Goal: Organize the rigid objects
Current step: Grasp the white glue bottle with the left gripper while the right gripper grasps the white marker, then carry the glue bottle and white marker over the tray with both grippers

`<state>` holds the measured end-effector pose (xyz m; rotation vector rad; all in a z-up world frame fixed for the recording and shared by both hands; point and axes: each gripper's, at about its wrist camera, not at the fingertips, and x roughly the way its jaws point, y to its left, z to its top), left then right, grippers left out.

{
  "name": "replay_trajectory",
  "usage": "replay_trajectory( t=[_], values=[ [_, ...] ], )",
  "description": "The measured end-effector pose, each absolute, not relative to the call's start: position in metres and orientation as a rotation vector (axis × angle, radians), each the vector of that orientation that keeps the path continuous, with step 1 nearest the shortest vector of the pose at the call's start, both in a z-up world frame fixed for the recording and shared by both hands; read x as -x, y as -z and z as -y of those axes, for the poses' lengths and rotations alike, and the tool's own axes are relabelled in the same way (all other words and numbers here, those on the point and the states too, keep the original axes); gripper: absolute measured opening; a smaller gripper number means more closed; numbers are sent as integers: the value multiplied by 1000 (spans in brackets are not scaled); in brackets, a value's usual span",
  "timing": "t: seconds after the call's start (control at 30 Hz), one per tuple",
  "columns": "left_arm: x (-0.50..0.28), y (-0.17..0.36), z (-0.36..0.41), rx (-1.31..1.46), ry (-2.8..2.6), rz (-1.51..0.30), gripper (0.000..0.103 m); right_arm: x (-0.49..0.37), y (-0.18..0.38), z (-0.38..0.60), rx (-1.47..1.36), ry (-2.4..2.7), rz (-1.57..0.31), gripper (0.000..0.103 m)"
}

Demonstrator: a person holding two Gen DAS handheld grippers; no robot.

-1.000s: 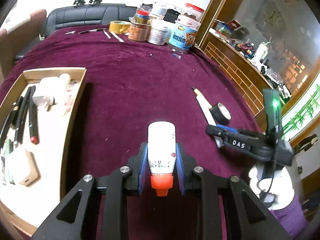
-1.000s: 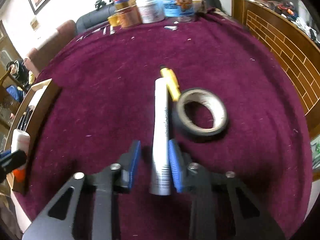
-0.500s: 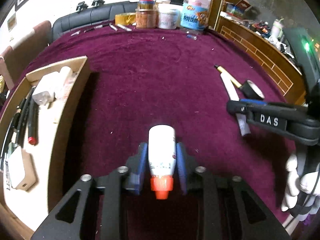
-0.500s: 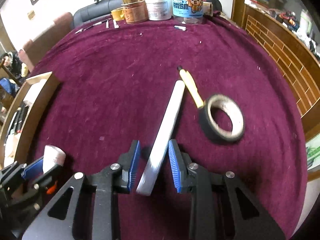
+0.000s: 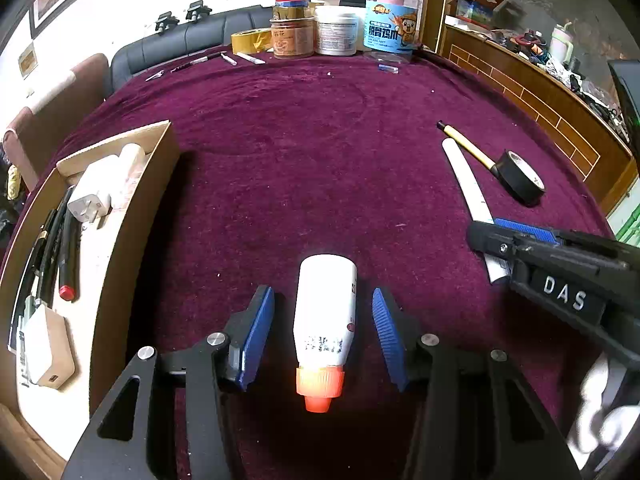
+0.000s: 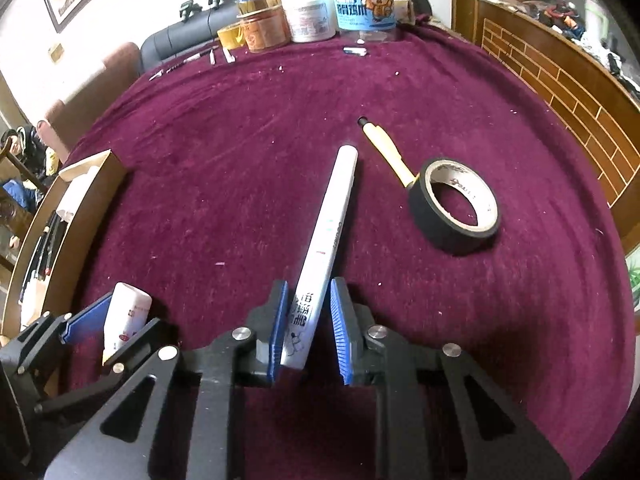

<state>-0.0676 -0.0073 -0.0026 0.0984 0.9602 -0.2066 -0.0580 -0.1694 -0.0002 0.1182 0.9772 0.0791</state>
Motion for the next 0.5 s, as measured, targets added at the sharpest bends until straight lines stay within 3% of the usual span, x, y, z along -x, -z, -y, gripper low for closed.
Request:
replay_trajectory(
  t=[0.5],
  values=[
    [68,3,8,-102,201,-960,45,51,-1,173,-142,-79,-990,20]
  ],
)
